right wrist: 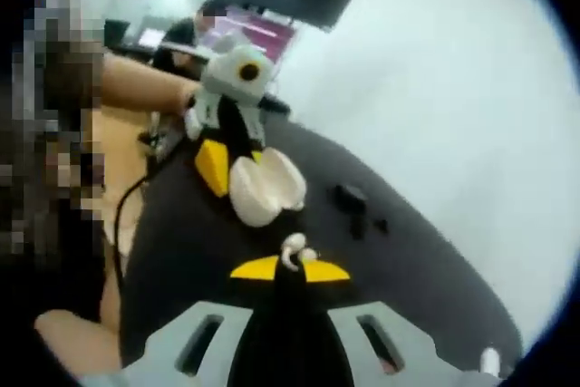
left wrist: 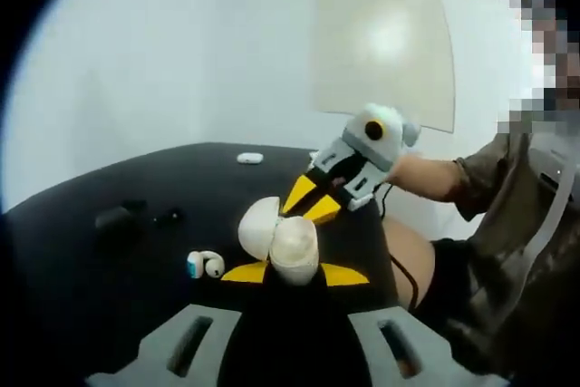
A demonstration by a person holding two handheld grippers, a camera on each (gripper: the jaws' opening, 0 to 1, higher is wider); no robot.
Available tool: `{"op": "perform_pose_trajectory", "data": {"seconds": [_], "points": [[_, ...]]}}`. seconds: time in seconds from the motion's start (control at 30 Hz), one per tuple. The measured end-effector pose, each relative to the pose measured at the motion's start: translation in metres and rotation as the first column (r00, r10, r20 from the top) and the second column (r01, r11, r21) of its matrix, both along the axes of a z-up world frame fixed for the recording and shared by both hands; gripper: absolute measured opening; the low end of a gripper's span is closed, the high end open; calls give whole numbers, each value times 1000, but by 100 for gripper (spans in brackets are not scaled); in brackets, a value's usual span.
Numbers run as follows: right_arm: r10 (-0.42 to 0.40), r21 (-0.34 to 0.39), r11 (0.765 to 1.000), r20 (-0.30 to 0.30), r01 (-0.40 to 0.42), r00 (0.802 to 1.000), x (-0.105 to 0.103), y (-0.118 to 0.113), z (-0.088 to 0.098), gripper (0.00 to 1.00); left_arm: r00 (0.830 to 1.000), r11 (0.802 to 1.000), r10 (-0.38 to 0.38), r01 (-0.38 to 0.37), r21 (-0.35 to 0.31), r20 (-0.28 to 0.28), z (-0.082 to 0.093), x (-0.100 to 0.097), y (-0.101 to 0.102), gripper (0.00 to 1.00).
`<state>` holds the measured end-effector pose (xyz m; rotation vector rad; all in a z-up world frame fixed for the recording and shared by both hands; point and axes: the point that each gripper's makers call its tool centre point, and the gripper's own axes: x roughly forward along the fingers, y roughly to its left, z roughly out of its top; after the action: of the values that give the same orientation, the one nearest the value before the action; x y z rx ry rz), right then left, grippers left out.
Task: Pick up three earphones and place each one into its charging case using tactile feedback, ensure that each earphone is properly inserted and securely positioned inside the case.
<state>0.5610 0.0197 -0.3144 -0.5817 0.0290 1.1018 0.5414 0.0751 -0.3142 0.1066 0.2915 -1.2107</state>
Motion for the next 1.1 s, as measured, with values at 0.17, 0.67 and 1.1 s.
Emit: {"op": "perform_pose_trajectory", "data": {"seconds": [0.17, 0.67, 1.1], "points": [[-14, -3, 1000, -24, 14, 1000, 1, 3, 1, 5, 1000, 1000, 0, 0, 3, 9, 0, -1, 0, 17], [66, -36, 997, -59, -68, 996, -6, -2, 31, 16, 1000, 1000, 1, -1, 6, 20, 1, 1, 0, 17], [100, -252, 960, -103, -123, 990, -2, 9, -1, 9, 1000, 1000, 1, -1, 8, 23, 1, 1, 0, 17]]}}
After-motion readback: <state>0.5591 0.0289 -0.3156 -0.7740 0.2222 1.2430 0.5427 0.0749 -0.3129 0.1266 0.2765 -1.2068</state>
